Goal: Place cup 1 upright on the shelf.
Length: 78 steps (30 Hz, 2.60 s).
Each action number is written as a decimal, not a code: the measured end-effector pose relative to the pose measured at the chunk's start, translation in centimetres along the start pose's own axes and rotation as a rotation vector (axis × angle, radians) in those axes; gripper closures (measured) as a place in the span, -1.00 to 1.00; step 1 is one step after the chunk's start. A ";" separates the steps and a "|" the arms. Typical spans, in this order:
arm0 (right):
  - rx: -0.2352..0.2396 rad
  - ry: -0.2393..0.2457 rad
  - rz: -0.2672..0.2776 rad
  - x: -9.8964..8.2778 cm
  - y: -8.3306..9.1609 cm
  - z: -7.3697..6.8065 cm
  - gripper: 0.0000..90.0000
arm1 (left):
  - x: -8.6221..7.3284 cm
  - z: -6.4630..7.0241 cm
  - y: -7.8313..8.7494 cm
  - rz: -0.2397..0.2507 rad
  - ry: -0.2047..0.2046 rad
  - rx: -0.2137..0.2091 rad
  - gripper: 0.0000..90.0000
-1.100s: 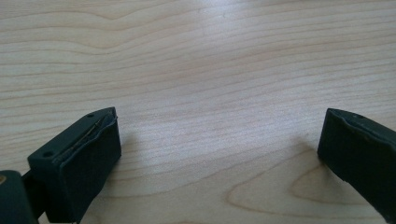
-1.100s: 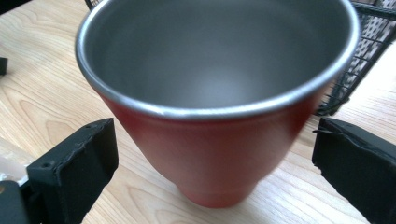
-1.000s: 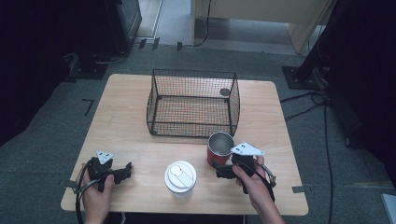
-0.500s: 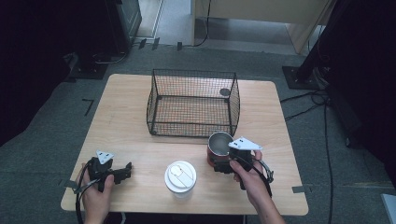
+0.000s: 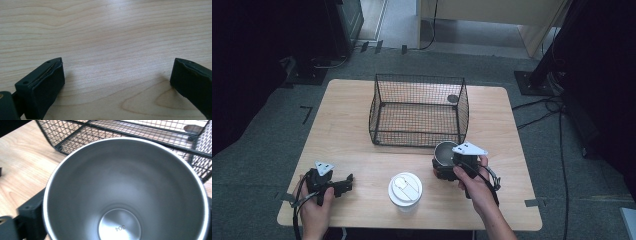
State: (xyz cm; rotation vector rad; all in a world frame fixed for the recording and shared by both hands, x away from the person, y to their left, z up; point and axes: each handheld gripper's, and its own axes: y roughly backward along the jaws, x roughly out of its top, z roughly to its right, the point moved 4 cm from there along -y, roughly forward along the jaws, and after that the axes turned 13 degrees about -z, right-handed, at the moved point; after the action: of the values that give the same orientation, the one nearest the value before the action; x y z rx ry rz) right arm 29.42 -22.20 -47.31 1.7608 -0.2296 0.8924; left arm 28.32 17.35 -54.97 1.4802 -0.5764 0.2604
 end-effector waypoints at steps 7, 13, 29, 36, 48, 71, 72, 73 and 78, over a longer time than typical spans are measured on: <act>-0.022 0.020 0.029 0.1 0.3 -0.4 -0.86 | 0.0 0.0 0.0 0.000 0.000 0.000 -1.00; -0.009 0.017 0.036 0.2 0.5 -0.6 -0.86 | 0.0 0.0 0.0 0.000 0.000 0.000 -1.00; 0.010 0.036 0.229 2.2 2.6 -1.8 -0.86 | 0.0 0.0 0.0 0.002 0.002 0.000 -1.00; 0.017 0.047 0.334 3.2 3.7 -2.3 -0.85 | 0.0 0.0 0.0 0.001 0.002 -0.001 -1.00; 0.003 0.086 0.351 6.5 4.7 -3.3 -0.86 | 0.0 0.0 0.0 0.003 0.003 -0.001 -1.00; -0.012 0.076 0.356 13.8 5.1 -3.0 -0.86 | 0.0 0.0 0.0 0.001 0.002 -0.001 -1.00; -0.025 0.081 0.356 14.4 4.9 -2.9 -0.86 | 0.0 0.0 0.0 0.001 0.002 -0.001 -1.00; -0.028 0.079 0.353 14.7 4.7 -2.8 -0.86 | 0.0 0.0 0.0 0.001 0.002 -0.001 -1.00; -0.049 0.078 0.346 15.7 4.0 -2.5 -0.86 | 0.0 0.0 0.0 0.001 0.002 -0.001 -1.00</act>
State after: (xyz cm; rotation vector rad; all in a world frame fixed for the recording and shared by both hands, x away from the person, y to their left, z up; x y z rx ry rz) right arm 36.96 -17.34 -33.62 1.6631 -0.5117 1.1894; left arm 28.33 17.34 -54.97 1.4784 -0.5759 0.2620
